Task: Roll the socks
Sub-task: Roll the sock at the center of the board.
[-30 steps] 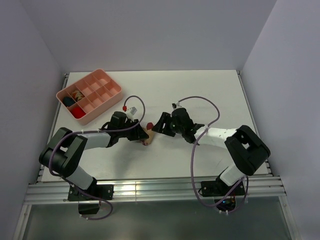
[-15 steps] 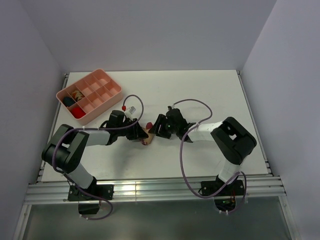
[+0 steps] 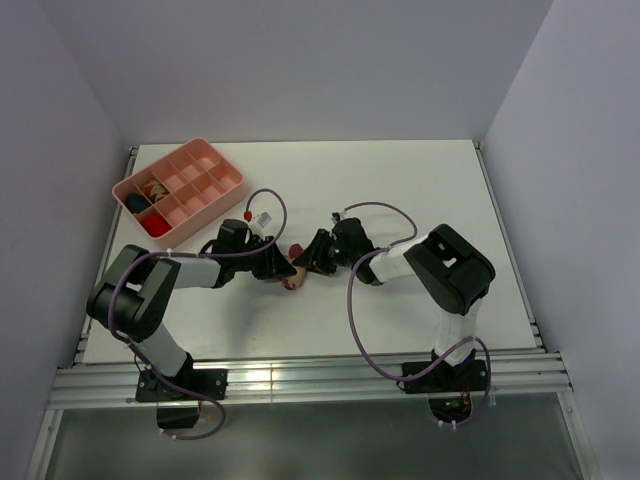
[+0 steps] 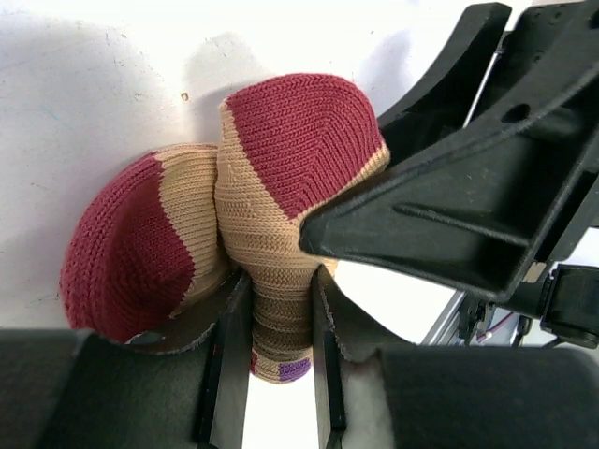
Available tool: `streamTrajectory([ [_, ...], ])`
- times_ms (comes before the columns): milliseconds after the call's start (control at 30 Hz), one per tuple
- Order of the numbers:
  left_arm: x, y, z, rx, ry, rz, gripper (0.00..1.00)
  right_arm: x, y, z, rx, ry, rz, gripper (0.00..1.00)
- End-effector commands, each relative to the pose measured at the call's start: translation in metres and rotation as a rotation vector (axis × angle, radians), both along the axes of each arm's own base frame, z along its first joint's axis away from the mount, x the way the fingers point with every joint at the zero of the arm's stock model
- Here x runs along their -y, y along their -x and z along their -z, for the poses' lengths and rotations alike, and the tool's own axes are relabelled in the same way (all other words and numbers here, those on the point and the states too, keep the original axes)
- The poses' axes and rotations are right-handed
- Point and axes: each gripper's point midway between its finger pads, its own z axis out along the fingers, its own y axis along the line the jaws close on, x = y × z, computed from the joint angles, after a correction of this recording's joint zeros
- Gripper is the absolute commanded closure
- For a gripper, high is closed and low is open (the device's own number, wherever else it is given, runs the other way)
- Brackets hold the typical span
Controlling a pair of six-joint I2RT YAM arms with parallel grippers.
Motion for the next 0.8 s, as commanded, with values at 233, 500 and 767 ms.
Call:
streamTrajectory([
  [233,-0.041,0.018,0.039,-0.040,-0.264,-0.073,0.56,0.009,-0.001,0.002,0.030,0.097,-0.030,1.00],
  [500,-0.052,-0.013,-0.036,0.341,-0.410,-0.217,0.21,0.023,-0.011,-0.002,0.031,0.237,0.008,1.00],
  [767,-0.021,0.006,-0.076,0.691,-0.457,-0.197,0.22,0.023,-0.016,-0.008,0.008,0.300,0.011,1.00],
])
